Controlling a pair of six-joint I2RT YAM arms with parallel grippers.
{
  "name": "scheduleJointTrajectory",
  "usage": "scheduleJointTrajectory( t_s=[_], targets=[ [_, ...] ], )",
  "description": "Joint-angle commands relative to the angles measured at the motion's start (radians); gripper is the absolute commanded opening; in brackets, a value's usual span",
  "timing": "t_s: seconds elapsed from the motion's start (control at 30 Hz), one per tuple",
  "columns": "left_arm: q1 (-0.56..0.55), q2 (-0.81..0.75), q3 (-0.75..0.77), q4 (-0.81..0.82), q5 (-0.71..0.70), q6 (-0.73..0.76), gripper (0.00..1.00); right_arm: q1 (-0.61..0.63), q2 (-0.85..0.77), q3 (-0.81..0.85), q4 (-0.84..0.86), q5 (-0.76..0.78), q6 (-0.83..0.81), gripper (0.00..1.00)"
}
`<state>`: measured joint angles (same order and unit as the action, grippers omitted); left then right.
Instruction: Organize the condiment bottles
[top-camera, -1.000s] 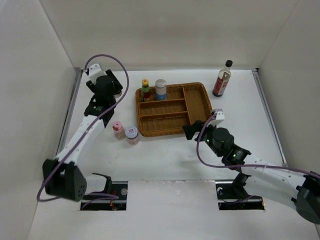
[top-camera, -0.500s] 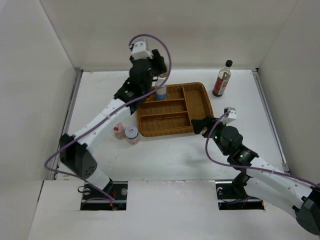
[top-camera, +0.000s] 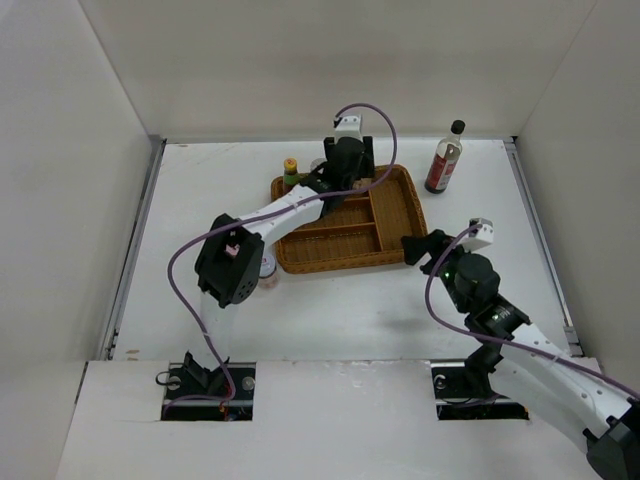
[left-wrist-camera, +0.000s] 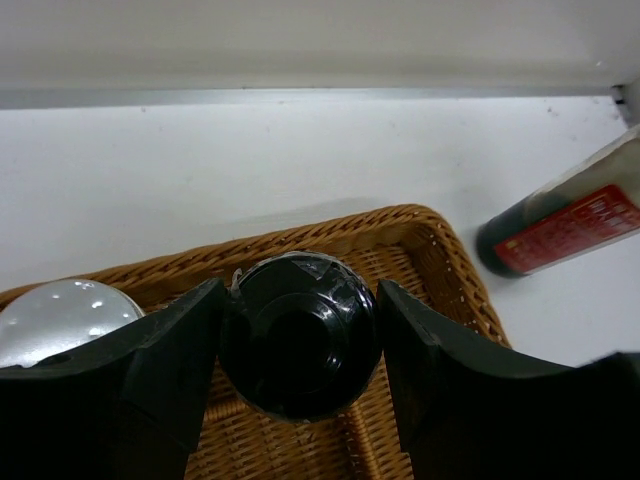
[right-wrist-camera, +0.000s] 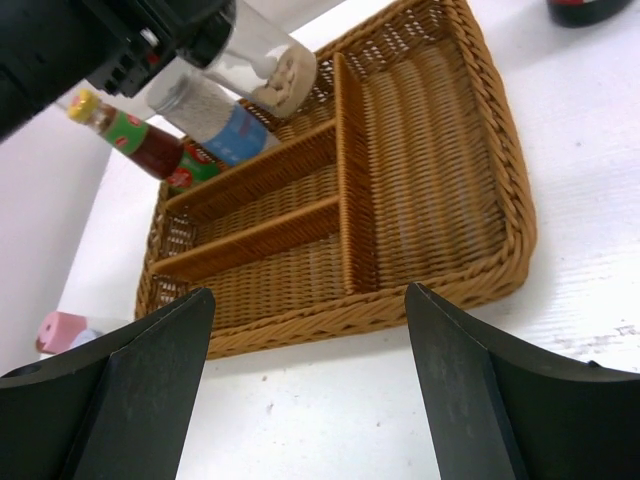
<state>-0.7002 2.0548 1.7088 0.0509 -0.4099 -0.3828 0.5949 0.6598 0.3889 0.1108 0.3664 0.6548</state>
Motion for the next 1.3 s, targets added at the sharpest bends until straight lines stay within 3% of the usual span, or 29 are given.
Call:
scheduleJointTrajectory(
  t_s=[0.0, 0.63, 0.87, 1.27],
  targets=[
    [0.009, -0.027, 0.037, 0.139, 0.005, 0.013, 0.39, -0.008, 0.003, -0.007, 0.004, -0.003, 0.008, 0.84],
    [-0.015, 0.113, 0.052, 0.153, -0.072, 0.125, 0.4, -0.042, 0.032, -0.024, 0.032, -0.021, 0.012, 0.84],
    [-0.017, 0.027, -0.011, 0.178, -0.112, 0.15, 0.39, -0.042, 0.061, -0.021, 0.061, -0.034, 0.016, 0.84],
    [-0.018, 0.013, -0.029, 0.179, -0.139, 0.162, 0.4, -0.054, 0.055, -0.024, 0.066, -0.049, 0.017, 0.85]
  ],
)
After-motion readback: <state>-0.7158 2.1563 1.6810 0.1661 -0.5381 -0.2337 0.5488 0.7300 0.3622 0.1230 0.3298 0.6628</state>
